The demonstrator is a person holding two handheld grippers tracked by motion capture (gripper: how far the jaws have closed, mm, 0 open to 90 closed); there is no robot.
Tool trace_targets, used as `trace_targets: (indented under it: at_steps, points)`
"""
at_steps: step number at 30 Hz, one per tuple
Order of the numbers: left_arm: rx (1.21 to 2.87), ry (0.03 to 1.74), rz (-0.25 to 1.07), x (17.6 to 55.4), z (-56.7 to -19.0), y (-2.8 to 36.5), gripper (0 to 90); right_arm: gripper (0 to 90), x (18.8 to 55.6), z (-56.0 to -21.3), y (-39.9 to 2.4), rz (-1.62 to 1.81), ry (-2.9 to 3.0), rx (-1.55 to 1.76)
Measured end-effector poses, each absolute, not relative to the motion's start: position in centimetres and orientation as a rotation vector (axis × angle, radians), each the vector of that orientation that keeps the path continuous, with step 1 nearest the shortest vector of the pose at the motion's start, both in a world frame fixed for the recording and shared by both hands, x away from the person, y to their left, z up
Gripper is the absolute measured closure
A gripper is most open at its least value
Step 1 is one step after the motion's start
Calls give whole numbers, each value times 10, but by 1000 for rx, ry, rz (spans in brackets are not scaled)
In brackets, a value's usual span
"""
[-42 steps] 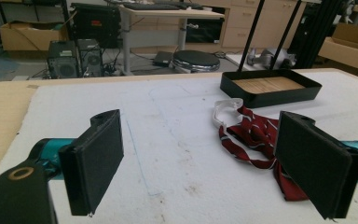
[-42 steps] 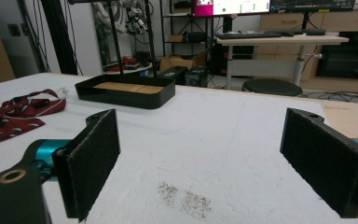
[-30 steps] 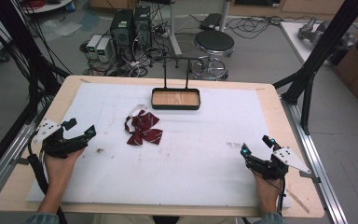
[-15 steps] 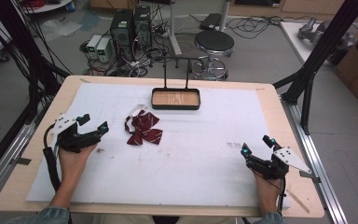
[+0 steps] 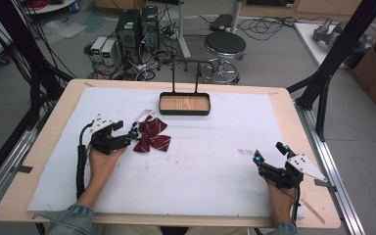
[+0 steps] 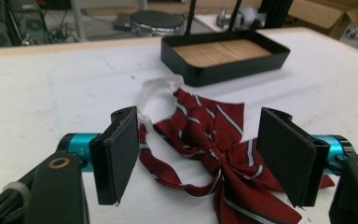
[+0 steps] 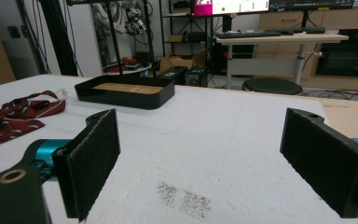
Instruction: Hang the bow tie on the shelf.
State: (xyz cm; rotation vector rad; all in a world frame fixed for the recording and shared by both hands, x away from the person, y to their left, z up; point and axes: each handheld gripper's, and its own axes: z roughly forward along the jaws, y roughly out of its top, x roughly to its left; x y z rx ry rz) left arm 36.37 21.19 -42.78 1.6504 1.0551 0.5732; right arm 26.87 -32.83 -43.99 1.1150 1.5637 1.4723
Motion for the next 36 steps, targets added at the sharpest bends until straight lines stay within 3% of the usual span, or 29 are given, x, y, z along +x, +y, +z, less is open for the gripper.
trace_targets:
  at_steps: [9, 36]
  points:
    - [1701, 1079, 571, 373, -443, 191, 378, 111, 269, -440, -328, 1471, 1563, 1115]
    - [1883, 1210, 565, 392, -450, 166, 459, 110, 269, -440, -328, 1471, 1567, 1121]
